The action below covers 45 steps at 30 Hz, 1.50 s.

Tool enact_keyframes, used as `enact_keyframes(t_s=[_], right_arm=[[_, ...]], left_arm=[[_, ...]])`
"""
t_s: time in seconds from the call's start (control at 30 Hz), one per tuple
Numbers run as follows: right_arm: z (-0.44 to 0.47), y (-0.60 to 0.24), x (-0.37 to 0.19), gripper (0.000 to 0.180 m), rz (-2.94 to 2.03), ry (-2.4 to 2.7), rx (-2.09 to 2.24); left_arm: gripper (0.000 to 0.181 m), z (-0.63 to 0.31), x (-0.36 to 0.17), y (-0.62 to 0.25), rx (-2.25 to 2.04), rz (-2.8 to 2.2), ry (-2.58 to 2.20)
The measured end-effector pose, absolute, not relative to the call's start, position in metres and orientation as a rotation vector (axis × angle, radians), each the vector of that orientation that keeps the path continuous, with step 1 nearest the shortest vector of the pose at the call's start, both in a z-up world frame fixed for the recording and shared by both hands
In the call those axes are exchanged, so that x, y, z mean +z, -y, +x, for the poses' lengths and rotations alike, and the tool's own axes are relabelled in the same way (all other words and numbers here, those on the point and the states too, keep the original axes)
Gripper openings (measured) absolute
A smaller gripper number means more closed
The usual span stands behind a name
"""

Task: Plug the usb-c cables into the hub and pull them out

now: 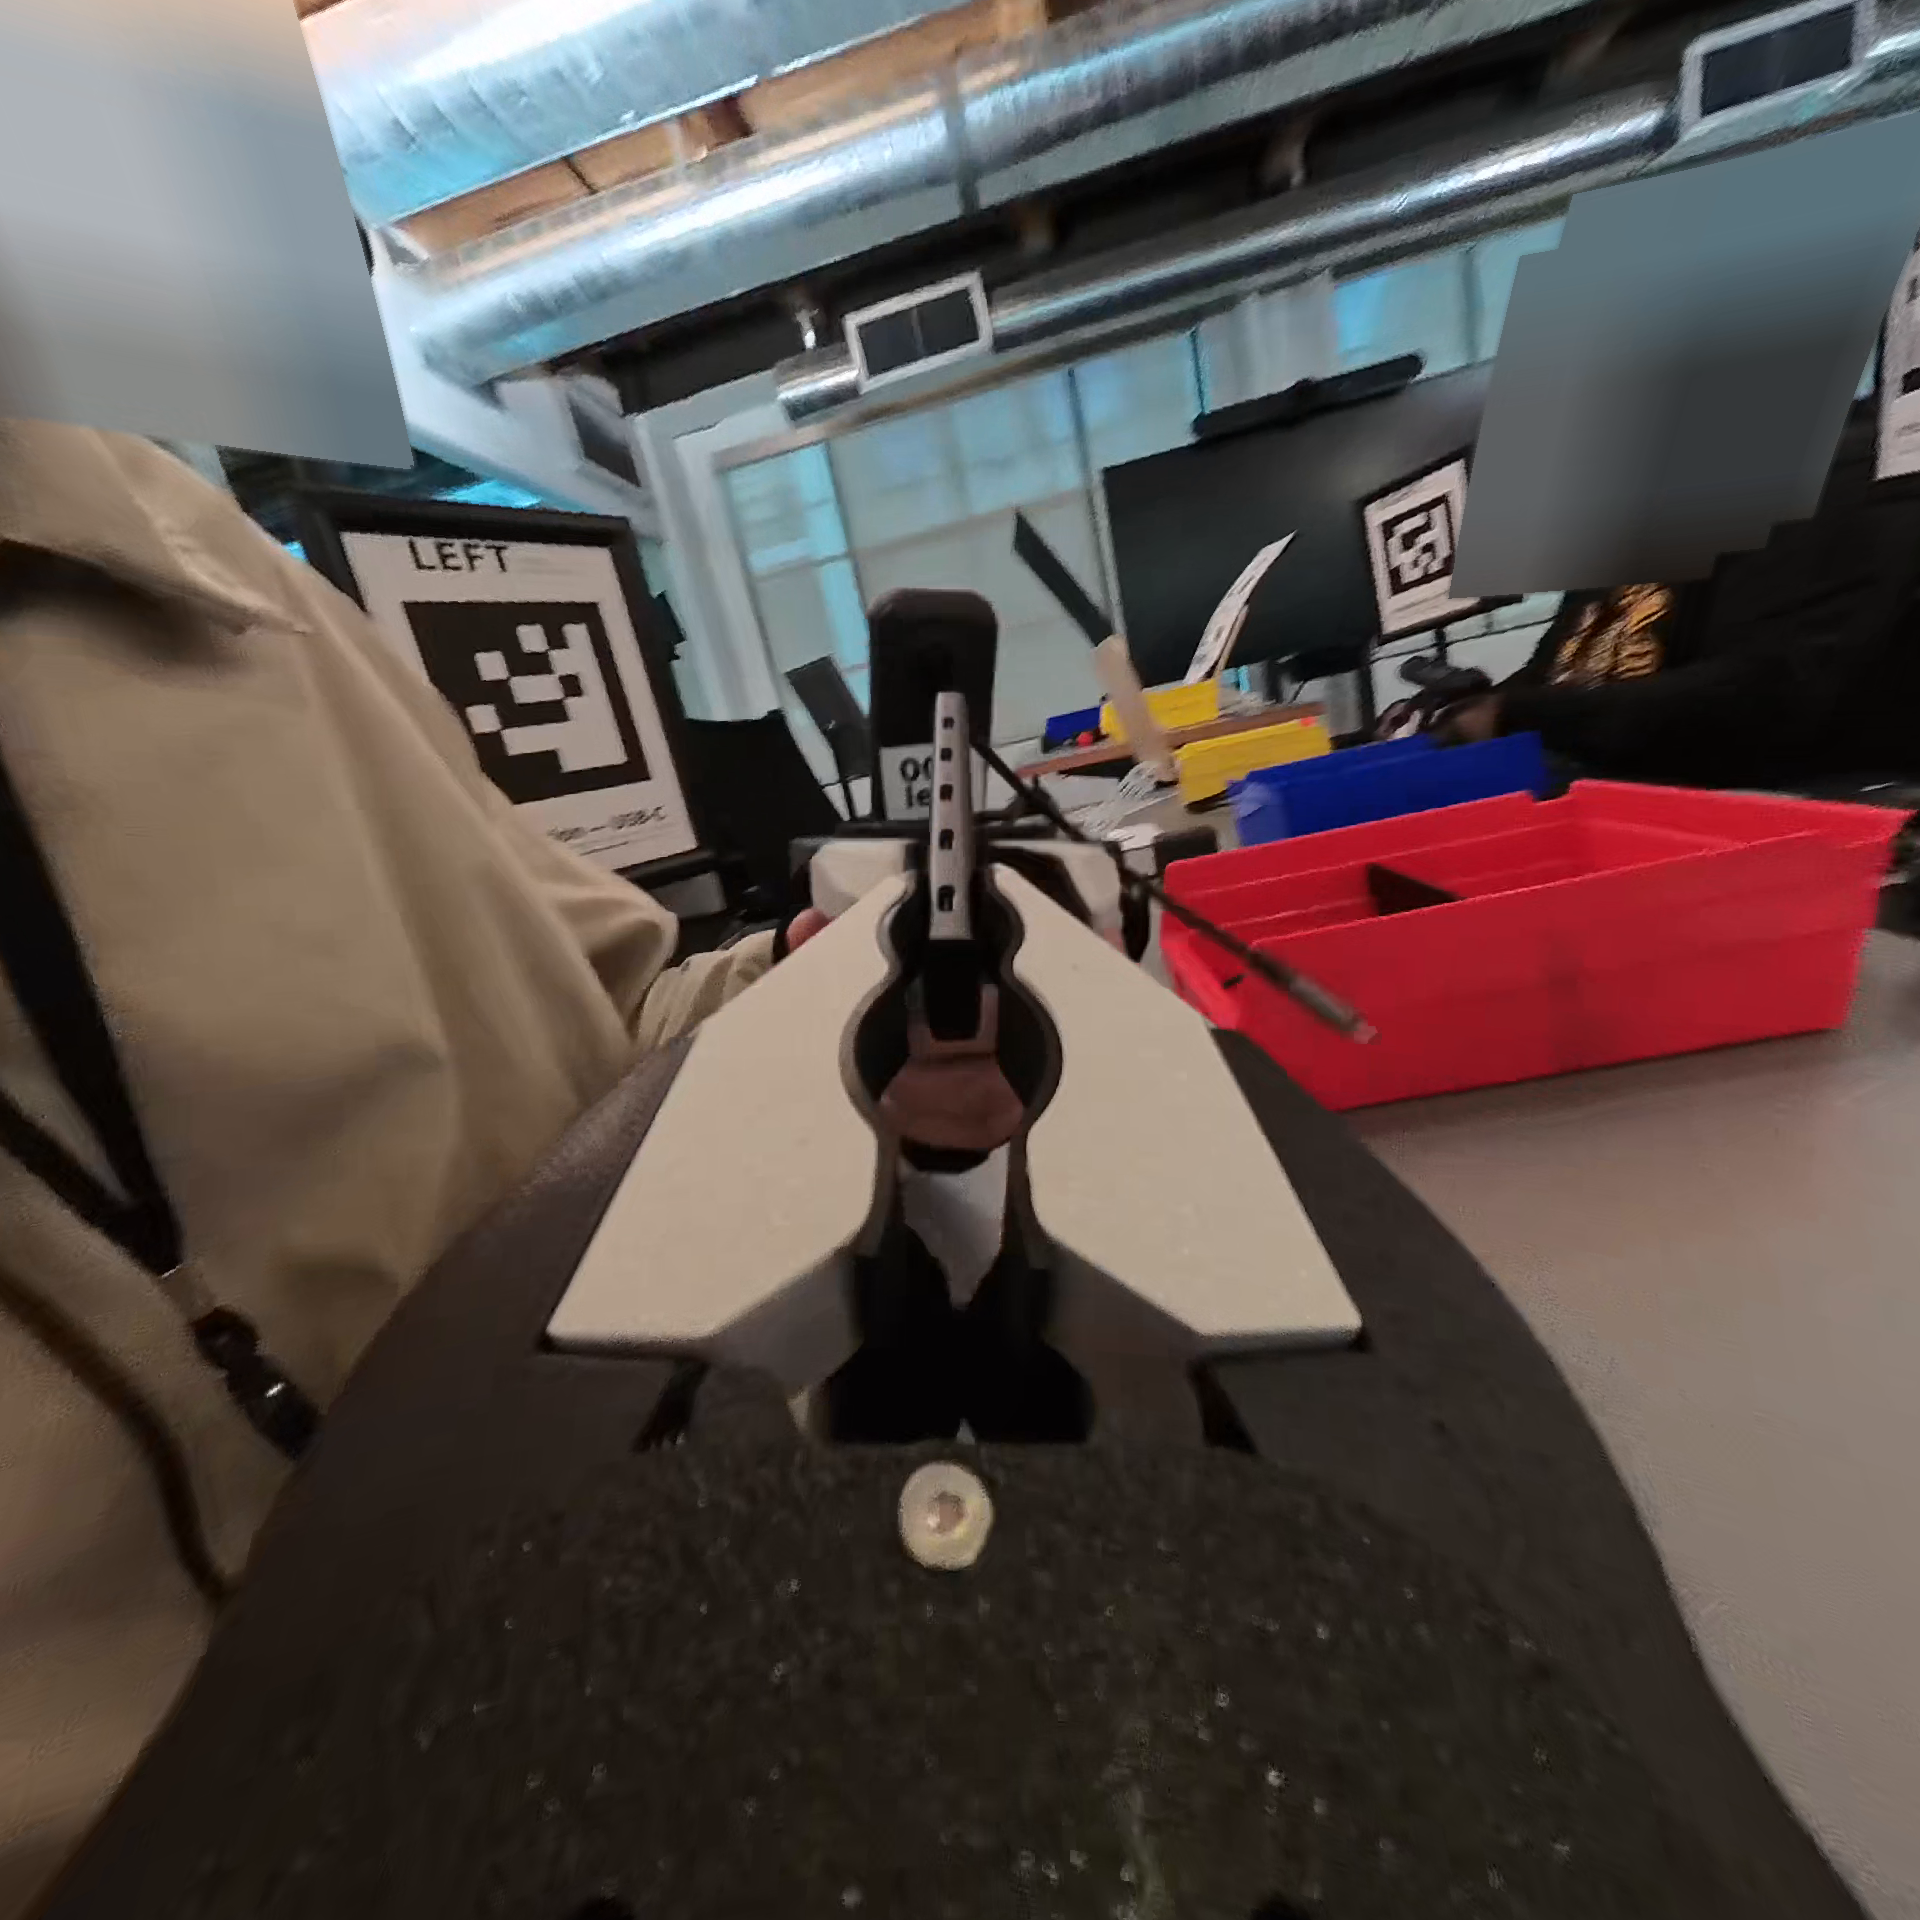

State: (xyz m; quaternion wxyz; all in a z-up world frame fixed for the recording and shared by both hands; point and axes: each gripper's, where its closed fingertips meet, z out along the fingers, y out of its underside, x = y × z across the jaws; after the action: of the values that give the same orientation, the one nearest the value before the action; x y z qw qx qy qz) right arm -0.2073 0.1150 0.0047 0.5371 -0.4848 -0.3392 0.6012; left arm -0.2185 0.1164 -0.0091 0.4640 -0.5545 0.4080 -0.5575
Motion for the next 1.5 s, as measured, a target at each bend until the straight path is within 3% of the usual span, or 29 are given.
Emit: enact_keyframes(t_s=[0.2, 1.07, 1.2, 1.27, 1.5], right_arm=[[-0.219, -0.114, -0.016, 0.009, -1.255, 0.888, 1.424], [-0.225, -0.112, -0.071, 0.011, -1.515, 1.122, 1.258], [-0.235, -0.11, -0.069, 0.035, -1.519, 1.123, 1.199], [-0.238, -0.116, -0.073, 0.014, -1.518, 1.141, 1.056], [-0.235, -0.104, -0.093, 0.009, -1.515, 1.34, 0.934]], left_arm=[[0.01, -0.231, -0.02, -0.112, -1.38, -1.374, -1.079], [0.011, -0.235, -0.052, -0.107, -1.011, -1.359, -1.363], [0.011, -0.236, -0.054, -0.11, -0.95, -1.291, -1.348], [0.011, -0.236, -0.057, -0.108, -0.946, -1.282, -1.363], [0.015, -0.237, -0.067, -0.102, -0.971, -1.33, -1.418]])
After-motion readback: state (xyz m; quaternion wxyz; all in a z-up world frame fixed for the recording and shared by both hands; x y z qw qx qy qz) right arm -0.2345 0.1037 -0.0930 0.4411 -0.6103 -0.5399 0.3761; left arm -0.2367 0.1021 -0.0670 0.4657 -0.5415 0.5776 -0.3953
